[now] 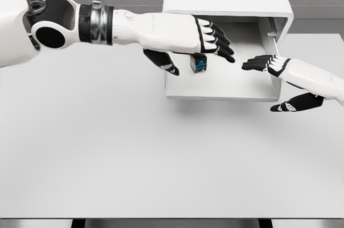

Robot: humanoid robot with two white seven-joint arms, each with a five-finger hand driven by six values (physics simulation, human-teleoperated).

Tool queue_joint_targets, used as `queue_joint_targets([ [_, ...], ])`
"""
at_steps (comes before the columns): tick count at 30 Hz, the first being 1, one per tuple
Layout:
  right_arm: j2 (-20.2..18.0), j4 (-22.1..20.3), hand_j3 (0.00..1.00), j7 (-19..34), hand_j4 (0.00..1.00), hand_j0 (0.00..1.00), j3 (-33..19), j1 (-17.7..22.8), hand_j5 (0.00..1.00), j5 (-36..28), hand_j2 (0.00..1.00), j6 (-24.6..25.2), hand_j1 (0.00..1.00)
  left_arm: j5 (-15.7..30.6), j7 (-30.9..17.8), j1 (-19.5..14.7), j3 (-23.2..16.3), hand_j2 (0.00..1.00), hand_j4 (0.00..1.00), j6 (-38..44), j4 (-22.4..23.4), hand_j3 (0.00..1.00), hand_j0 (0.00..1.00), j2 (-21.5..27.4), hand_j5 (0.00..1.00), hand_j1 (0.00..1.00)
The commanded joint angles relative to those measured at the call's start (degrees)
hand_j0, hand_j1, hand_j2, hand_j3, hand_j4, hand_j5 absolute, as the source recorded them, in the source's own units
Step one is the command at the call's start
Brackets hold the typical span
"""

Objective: Slide open multi-storey tabletop storage cabinets and put open load switch and slide close multi-storey tabletop storage cabinets

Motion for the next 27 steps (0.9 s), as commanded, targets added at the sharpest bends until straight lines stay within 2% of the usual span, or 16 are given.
queue_joint_targets([
  [1,0.03,-0.02,1.00,-0.05,1.00,1.00,-0.02,0.00,1.00,-0.46,1.00,0.11,1.00,0.59,0.06,-0.09,2.23,1.00,1.00,0.05,-4.00,1.00,1.00,4.25,1.00,1.00],
  [4,0.03,-0.02,1.00,-0.05,1.00,1.00,-0.02,0.00,1.00,-0.46,1.00,0.11,1.00,1.03,0.33,0.09,3.55,1.00,1.00,0.05,-5.23,1.00,1.00,8.20,1.00,1.00],
  [7,0.64,-0.02,1.00,-0.92,1.00,1.00,0.07,0.00,1.00,-0.46,1.00,0.11,1.00,1.64,2.17,1.40,3.81,1.00,1.00,0.05,-5.14,1.00,1.00,16.55,1.00,1.00],
  [9,0.38,-0.11,1.00,-2.07,1.00,1.00,0.07,0.00,1.00,-0.46,1.00,0.11,1.00,1.12,1.73,8.43,10.75,1.00,1.00,0.05,-4.71,1.00,1.00,21.91,1.00,1.00],
  [11,0.12,-0.11,1.00,-2.95,1.00,1.00,0.16,0.00,1.00,-0.46,1.00,0.11,1.00,0.41,1.38,14.76,14.62,1.00,1.00,0.05,-3.57,1.00,1.00,25.08,1.00,1.00],
  [12,0.03,-0.19,1.00,-3.39,1.00,1.00,0.16,0.00,1.00,-0.46,1.00,0.11,1.00,-0.20,1.38,19.15,19.18,1.00,1.00,0.05,-2.68,1.00,1.00,26.40,1.00,1.00],
  [13,0.03,-0.19,1.00,-3.39,1.00,1.00,0.24,0.00,1.00,-0.46,1.00,0.11,1.00,-0.38,1.38,23.20,22.62,1.00,1.00,0.05,-2.25,1.00,1.00,26.58,1.00,1.00],
  [15,0.03,-0.28,1.00,-3.39,1.00,1.00,0.51,0.00,1.00,-0.46,1.00,0.11,1.00,-2.40,1.38,28.74,25.35,1.00,1.00,0.05,-0.66,1.00,1.00,29.39,1.00,1.00],
  [16,0.03,-0.37,1.00,-3.39,1.00,1.00,0.51,0.00,1.00,-0.46,1.00,0.11,1.00,-4.25,1.38,32.60,28.50,1.00,1.00,0.05,0.57,1.00,1.00,29.48,1.00,1.00],
  [18,0.03,-0.37,1.00,-3.39,1.00,1.00,0.60,0.00,1.00,-0.46,1.00,0.11,1.00,-4.42,1.38,41.48,37.12,1.00,1.00,0.05,2.24,1.00,1.00,29.56,1.00,1.00],
  [19,0.12,-0.37,1.00,-3.30,1.00,1.00,0.77,0.00,1.00,-0.37,1.00,0.11,1.00,-4.42,1.38,43.15,38.62,1.00,1.00,0.05,2.33,1.00,1.00,29.56,1.00,1.00],
  [27,0.73,-0.28,1.00,-3.04,1.00,1.00,1.91,-0.35,1.00,-0.37,1.00,0.11,1.00,-4.51,1.38,43.24,38.62,1.00,1.00,0.05,3.64,1.00,1.00,29.13,1.00,1.00],
])
